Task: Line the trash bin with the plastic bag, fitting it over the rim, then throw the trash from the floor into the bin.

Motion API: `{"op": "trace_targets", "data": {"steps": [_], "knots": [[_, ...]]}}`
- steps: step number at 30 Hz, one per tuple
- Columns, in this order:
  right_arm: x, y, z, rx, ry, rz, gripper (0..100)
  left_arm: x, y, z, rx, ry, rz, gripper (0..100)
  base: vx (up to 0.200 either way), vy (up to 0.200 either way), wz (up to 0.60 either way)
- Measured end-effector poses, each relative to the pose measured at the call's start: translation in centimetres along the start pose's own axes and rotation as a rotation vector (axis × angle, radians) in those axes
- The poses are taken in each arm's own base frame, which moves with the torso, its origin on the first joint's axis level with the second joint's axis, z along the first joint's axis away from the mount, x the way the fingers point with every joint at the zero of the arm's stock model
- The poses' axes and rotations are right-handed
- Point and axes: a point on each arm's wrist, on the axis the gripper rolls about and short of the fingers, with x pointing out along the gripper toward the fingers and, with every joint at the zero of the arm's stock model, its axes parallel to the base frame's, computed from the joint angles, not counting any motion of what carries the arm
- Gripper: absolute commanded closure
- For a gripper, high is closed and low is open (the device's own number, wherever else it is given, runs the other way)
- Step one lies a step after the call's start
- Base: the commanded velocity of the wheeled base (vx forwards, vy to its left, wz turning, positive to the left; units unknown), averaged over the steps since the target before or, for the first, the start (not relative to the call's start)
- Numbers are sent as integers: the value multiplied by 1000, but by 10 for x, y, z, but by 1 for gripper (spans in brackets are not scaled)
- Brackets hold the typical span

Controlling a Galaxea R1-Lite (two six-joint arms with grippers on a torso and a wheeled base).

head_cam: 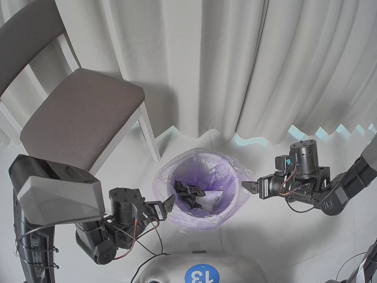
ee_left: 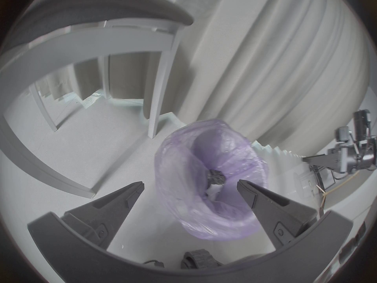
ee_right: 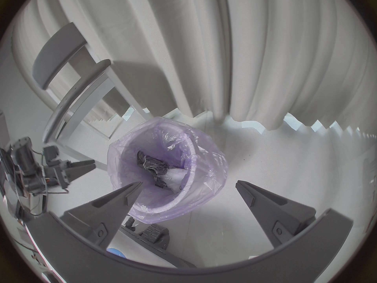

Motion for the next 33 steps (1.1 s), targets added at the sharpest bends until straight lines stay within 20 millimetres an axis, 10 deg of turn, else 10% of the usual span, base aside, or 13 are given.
{"op": "trace_targets", "data": {"steps": [23, 24, 33], "knots": [[-6, -13, -1, 36, -52, -10, 0, 50, 19, -1, -117, -114, -67, 0, 0, 0, 0], [-7, -14, -2, 37, -52, -7, 0, 52, 19, -1, -118, -117, -72, 100, 0, 0, 0], [-7, -20, -8, 41, -58, -10, 0, 58, 19, -1, -122, -127, -82, 100, 0, 0, 0]]}}
